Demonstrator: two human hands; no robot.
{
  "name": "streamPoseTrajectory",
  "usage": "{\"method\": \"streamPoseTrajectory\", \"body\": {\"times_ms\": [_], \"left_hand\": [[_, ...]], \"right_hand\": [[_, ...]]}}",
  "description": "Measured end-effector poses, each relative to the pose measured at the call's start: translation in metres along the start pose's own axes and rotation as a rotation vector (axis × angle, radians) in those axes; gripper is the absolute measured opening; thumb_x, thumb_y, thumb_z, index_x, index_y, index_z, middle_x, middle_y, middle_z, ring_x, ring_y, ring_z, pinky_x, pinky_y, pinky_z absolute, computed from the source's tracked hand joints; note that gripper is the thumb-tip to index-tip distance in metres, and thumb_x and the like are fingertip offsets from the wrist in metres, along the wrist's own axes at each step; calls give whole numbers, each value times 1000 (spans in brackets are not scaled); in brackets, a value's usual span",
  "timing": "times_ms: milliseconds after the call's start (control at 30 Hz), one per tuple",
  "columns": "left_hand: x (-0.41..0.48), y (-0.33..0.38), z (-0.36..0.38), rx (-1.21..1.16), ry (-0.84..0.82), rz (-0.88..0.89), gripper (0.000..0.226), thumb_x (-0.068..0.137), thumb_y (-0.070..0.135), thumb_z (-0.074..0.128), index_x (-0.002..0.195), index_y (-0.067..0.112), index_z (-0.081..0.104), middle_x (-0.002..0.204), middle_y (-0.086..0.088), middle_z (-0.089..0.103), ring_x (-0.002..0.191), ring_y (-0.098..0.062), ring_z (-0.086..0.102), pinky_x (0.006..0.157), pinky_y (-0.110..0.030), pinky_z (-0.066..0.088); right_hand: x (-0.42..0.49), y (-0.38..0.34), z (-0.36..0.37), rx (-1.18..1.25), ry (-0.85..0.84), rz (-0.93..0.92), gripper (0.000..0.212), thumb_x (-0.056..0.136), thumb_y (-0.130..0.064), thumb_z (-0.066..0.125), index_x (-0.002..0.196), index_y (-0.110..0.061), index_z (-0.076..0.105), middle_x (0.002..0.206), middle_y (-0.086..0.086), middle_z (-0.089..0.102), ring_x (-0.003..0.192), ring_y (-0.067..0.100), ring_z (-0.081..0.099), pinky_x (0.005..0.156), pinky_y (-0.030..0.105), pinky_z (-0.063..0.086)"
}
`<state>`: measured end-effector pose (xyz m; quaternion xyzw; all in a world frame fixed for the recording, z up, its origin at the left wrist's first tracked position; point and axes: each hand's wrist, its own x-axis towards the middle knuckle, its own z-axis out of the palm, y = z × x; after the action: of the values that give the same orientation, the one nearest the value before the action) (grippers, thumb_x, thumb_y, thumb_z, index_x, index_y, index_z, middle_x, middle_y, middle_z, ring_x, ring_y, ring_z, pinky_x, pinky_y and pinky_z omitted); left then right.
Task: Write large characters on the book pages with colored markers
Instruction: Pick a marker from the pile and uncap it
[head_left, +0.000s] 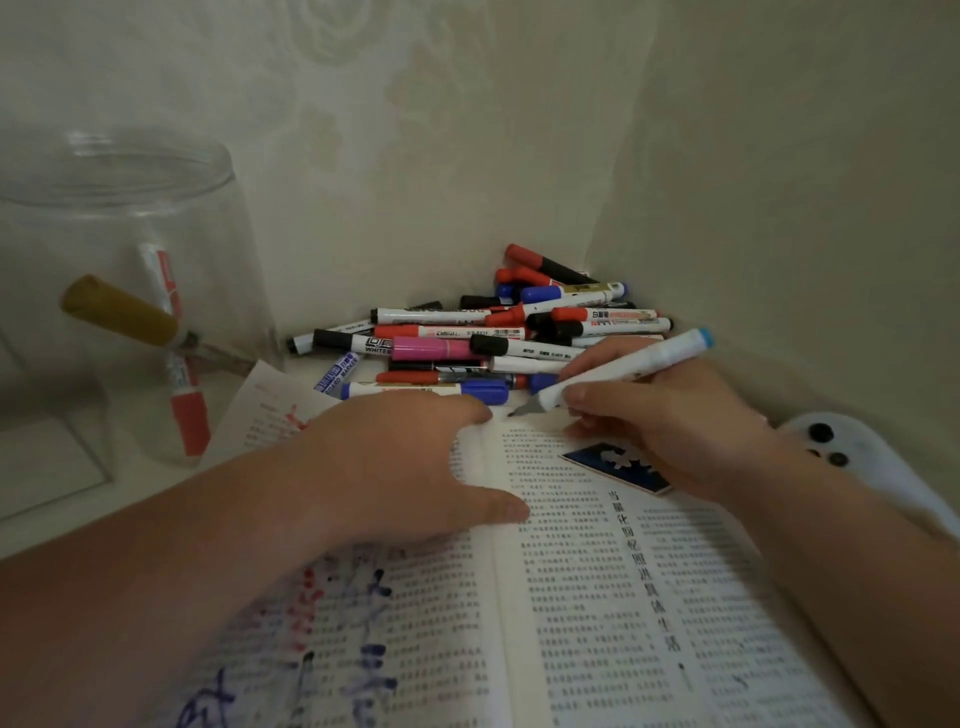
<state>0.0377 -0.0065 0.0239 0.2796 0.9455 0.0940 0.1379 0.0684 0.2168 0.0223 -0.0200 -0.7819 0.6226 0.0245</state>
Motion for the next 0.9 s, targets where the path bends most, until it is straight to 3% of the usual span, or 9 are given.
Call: {"method": "streamPoseTrajectory", "body": {"times_ms": [200, 300, 433, 667, 767, 900], "left_hand": [[7, -2, -2, 20, -33, -19, 100, 64, 95, 49, 150, 51, 26, 159, 24, 27, 143, -5, 30, 111, -31, 33], [9, -3, -2, 23, -44, -17, 99, 63, 96, 48, 149, 52, 26, 158, 24, 28, 142, -5, 32, 109, -31, 35], [8, -3, -2, 22, -44, -19, 100, 63, 95, 49, 150, 53, 23, 159, 23, 27, 142, -6, 32, 108, -30, 34], [11, -3, -2, 55, -68, -26, 106, 61, 98, 45, 153, 50, 21, 161, 24, 23, 145, -6, 28, 113, -32, 31], [9, -2, -2, 48, -64, -28, 105, 63, 97, 46, 153, 50, 21, 161, 24, 23, 146, -6, 27, 113, -32, 31], [10, -2, -2, 49, -50, -29, 105, 62, 97, 46, 152, 51, 22, 160, 23, 24, 145, -6, 29, 112, -32, 32]], "right_hand": [[8, 8, 9, -168, 66, -37, 9, 85, -21, 75, 76, -20, 75, 64, 6, 65, 57, 23, 60, 69, 61, 55], [7, 11, 10, -125, 79, -18, 10, 85, -21, 77, 77, -17, 74, 63, 5, 64, 57, 23, 61, 73, 66, 55], [6, 8, 11, -144, 57, -33, 12, 90, -11, 73, 79, -11, 72, 62, 6, 63, 55, 18, 60, 68, 50, 59], [9, 11, 10, -129, 105, 11, 10, 89, -15, 75, 81, -10, 71, 64, 4, 65, 56, 23, 66, 78, 72, 54], [8, 10, 11, -142, 92, 9, 12, 89, -15, 75, 77, -12, 72, 65, 7, 66, 57, 25, 66, 77, 65, 58], [7, 8, 11, -93, 43, -1, 12, 88, 1, 67, 76, 2, 65, 56, 8, 53, 53, 15, 54, 66, 42, 59]]}}
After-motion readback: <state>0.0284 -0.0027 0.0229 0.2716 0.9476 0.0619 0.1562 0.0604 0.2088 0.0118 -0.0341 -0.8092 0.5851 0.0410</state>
